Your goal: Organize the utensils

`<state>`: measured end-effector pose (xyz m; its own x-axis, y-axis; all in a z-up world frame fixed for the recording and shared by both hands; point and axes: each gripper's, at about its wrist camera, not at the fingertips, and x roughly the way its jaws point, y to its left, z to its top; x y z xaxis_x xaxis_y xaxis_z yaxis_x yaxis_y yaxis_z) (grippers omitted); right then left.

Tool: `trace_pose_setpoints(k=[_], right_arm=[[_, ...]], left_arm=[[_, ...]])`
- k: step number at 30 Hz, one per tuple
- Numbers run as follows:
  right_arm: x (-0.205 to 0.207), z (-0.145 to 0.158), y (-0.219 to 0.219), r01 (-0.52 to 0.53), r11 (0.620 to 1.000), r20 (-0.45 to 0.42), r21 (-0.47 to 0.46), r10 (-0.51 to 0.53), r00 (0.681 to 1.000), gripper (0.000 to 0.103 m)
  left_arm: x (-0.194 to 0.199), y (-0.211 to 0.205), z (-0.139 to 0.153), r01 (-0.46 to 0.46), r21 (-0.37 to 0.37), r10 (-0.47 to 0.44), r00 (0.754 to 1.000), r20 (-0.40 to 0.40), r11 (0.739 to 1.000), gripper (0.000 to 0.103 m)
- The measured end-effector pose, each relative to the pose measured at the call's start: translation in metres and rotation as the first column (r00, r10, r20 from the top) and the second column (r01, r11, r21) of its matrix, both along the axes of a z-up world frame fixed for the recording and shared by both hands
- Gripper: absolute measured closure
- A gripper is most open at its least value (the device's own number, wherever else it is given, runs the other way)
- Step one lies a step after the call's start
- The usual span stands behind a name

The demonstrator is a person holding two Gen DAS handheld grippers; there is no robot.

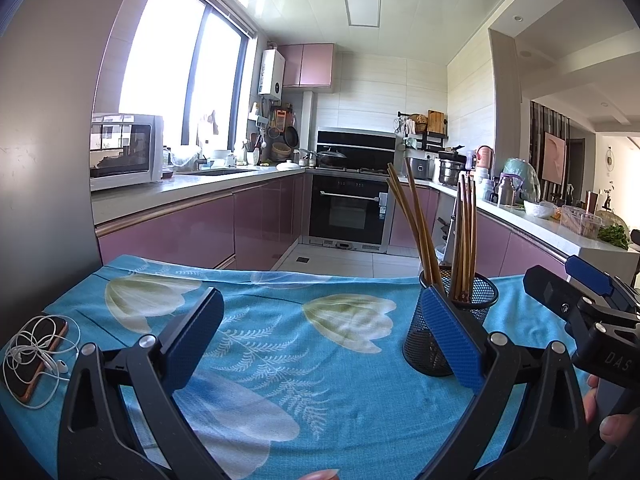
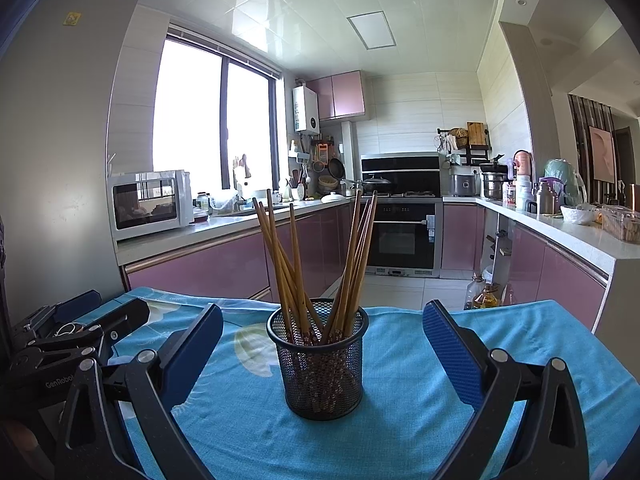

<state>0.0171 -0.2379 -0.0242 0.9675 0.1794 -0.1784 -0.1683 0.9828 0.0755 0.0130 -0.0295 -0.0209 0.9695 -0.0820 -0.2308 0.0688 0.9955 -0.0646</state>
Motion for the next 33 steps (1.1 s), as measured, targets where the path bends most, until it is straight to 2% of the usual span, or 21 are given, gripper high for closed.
trace_pose_setpoints(k=[33], right_arm=[[0.0033,-0.0004,0.0035,0.001,1.0,-0.006,0.0,-0.001,1.0,0.006]], left_arm=[[0.0008,-0.0008,-0.002,-0.001,-0.007,0.001,1.0,-0.015,1.0,0.006]])
